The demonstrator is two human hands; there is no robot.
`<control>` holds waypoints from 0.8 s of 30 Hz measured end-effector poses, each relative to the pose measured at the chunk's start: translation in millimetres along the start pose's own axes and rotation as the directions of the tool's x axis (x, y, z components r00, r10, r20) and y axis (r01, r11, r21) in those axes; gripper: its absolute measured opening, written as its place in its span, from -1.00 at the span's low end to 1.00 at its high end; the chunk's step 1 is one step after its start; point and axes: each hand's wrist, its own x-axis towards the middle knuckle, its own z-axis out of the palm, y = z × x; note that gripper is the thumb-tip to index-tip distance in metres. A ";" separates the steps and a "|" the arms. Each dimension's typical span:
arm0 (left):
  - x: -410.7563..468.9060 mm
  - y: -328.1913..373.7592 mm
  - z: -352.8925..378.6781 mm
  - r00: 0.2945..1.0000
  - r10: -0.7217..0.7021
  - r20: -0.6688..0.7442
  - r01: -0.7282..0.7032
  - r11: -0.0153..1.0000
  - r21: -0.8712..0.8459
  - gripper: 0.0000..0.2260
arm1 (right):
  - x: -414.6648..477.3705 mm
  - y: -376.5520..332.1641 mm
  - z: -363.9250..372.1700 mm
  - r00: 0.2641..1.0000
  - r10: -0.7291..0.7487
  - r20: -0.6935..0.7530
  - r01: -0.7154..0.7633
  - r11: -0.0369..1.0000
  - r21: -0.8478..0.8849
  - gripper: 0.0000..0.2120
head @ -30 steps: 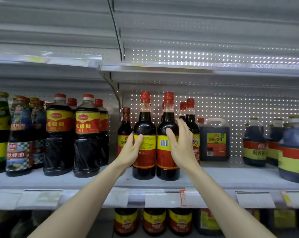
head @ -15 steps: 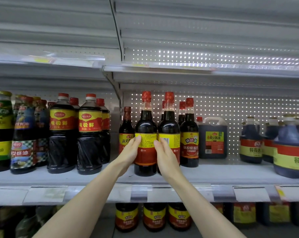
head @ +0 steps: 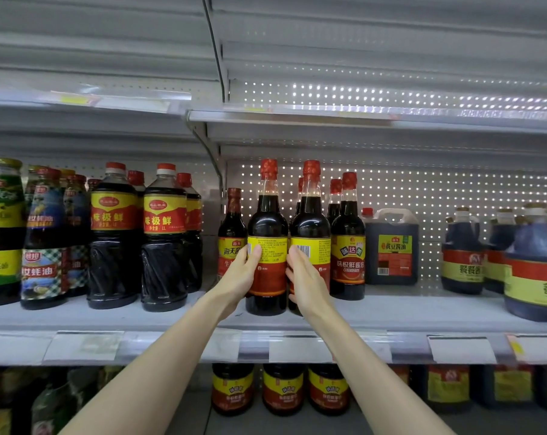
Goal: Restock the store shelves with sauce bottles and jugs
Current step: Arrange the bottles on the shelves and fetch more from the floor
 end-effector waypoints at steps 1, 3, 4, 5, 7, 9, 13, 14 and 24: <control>0.0 -0.4 0.4 1.000 0.004 -0.004 -0.004 1.000 0.003 -0.64 | -0.3 0.4 0.0 1.000 -0.005 0.002 0.005 1.000 0.016 -0.49; -0.4 -1.0 1.2 1.000 0.012 -0.007 -0.012 1.000 0.004 -0.65 | -1.4 1.0 -1.3 1.000 -0.015 0.013 0.014 0.999 0.036 -0.58; -0.4 -1.2 1.5 1.000 0.015 -0.006 -0.015 1.000 0.004 -0.64 | -3.2 -0.5 -1.7 1.000 -0.019 0.025 0.018 0.999 0.042 -0.68; -0.7 -1.6 1.4 1.000 0.017 -0.007 -0.017 1.000 0.007 -0.62 | -4.7 -2.3 -2.5 0.999 -0.020 0.031 0.019 0.999 0.044 -0.78; -1.4 -1.2 1.6 1.000 0.018 -0.017 -0.018 1.000 0.014 -0.60 | -6.8 -6.2 -6.4 0.998 -0.065 -0.001 0.065 0.997 0.034 -0.80; -2.0 -0.5 1.3 1.000 0.013 -0.024 -0.012 1.000 0.016 -0.60 | -8.7 -11.0 -14.8 0.985 -0.128 -0.115 0.130 0.992 0.006 -0.88; -3.2 0.4 1.8 0.999 0.019 -0.028 -0.019 1.000 0.015 -0.62 | -2.8 -14.5 -40.1 0.917 -0.232 -0.325 0.180 0.966 -0.184 -0.63; -3.3 0.7 2.4 0.999 0.022 -0.031 -0.022 1.000 0.014 -0.62 | 1.7 -12.3 -45.7 0.912 -0.235 -0.335 0.161 0.958 -0.236 -0.53; -5.0 0.2 7.0 0.997 0.046 -0.069 -0.045 0.999 0.012 -0.72 | 25.6 14.7 -56.3 0.984 -0.142 -0.109 0.130 0.985 -0.117 -0.37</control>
